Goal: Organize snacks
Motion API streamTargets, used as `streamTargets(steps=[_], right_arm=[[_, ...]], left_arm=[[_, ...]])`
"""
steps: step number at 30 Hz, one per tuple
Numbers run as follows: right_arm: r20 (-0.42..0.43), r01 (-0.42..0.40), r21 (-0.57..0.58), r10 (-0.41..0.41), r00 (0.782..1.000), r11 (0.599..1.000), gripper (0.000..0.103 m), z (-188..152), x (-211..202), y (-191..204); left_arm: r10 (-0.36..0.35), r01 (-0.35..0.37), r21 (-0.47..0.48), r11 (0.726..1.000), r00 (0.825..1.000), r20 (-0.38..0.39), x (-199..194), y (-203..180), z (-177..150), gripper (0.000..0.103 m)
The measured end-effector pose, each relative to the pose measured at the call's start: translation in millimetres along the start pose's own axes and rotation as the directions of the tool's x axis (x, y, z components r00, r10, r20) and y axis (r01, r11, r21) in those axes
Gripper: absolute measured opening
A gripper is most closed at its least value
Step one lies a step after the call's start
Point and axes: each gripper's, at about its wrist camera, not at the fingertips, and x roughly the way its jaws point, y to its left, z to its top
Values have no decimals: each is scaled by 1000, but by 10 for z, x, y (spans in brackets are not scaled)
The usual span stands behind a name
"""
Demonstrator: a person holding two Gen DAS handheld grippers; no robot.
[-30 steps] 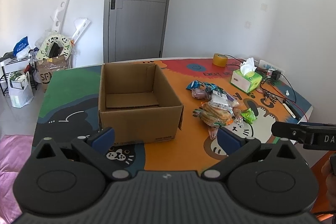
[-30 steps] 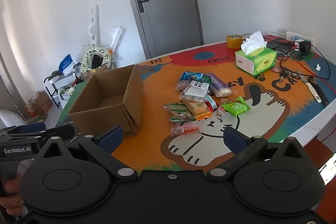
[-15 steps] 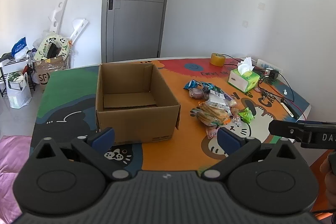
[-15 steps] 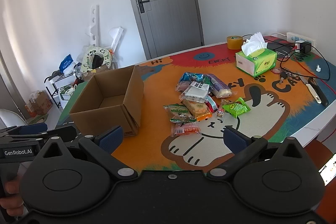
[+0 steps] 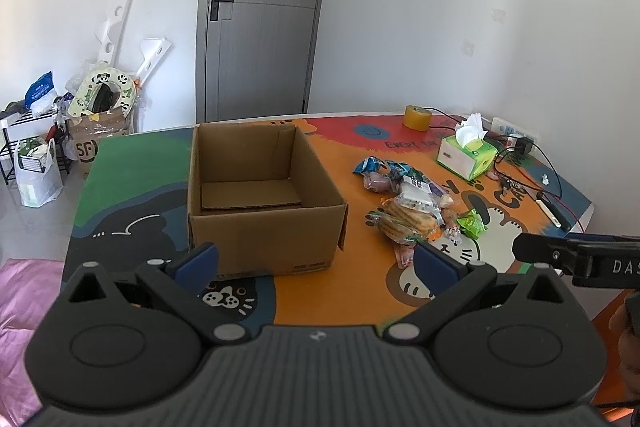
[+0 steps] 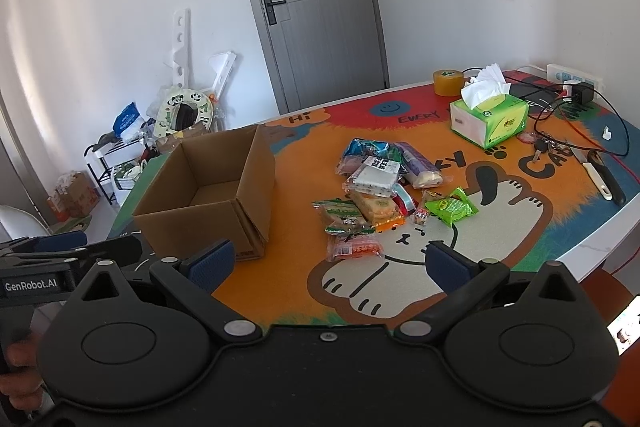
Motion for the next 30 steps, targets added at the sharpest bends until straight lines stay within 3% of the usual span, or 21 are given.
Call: streamTargets(steps=[14, 30], right_arm=[[4, 6, -5, -6, 1000, 1000, 103, -25, 63, -43], [46, 52, 20, -53, 998, 998, 103, -52, 286, -451]], left_arm=[[4, -4, 1, 1000, 1000, -8, 91, -25, -30, 103], [-9, 9, 15, 1000, 1000, 27, 407, -293, 12, 103]])
